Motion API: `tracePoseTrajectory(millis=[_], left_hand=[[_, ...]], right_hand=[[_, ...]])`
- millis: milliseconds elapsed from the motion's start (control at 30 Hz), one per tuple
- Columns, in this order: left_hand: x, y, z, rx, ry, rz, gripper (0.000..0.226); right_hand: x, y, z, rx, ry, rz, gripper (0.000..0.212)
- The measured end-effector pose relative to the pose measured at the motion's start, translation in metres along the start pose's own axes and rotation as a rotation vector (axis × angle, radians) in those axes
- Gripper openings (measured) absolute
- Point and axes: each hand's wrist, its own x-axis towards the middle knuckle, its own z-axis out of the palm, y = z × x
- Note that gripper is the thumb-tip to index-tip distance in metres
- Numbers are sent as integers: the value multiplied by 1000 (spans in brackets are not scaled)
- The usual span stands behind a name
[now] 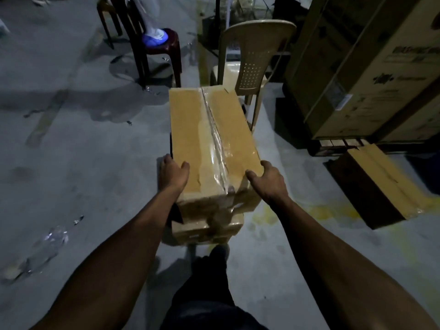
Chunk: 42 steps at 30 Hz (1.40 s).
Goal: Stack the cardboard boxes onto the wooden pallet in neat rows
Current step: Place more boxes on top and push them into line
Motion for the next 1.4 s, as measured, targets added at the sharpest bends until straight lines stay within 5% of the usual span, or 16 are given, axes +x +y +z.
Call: tracePoseTrajectory(millis=[133, 400, 533, 633, 1033, 1200, 1300, 1400], left_hand=[[70, 27, 15, -97, -5, -128, 57], [152, 41, 38, -242, -71, -363, 62], [181, 13, 46, -338, -146, -471, 77], [184, 11, 45, -431, -209, -500, 50], [180, 16, 47, -480, -280, -474, 35], [163, 41, 60, -361, -327, -393, 59], [147, 64, 74, -299, -411, -315, 74], [125, 92, 94, -284, -490, -208, 41]], right_hand=[[81, -28, 3, 13, -53, 60, 76], [199, -39, 30, 105, -228, 201, 116], [224, -35, 43, 128, -275, 252, 96], [234, -25, 55, 95, -285, 324, 88], [225, -11, 53, 25, -211, 304, 71], [190, 16, 24, 54, -103, 380, 99], [160, 39, 1, 101, -17, 453, 97], [127, 66, -25, 164, 96, 525, 93]])
